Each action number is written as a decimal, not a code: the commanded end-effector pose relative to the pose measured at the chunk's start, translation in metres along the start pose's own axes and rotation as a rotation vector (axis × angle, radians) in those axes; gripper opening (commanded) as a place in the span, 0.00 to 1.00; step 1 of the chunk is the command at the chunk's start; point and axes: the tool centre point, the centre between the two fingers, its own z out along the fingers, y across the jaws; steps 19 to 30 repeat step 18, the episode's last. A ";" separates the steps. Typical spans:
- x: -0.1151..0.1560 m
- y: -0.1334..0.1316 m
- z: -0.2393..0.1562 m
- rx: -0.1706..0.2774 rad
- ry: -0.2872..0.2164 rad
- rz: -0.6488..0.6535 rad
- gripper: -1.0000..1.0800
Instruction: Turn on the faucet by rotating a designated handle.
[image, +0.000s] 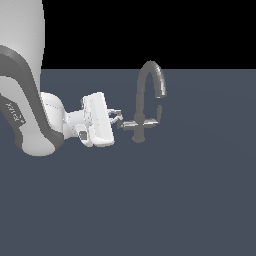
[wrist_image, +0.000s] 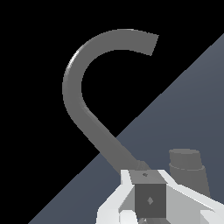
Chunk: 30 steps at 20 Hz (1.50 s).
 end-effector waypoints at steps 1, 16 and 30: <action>0.007 0.013 0.000 -0.002 0.009 -0.011 0.00; -0.003 0.070 -0.006 -0.003 0.011 -0.006 0.00; -0.005 0.077 -0.007 -0.003 0.011 -0.009 0.00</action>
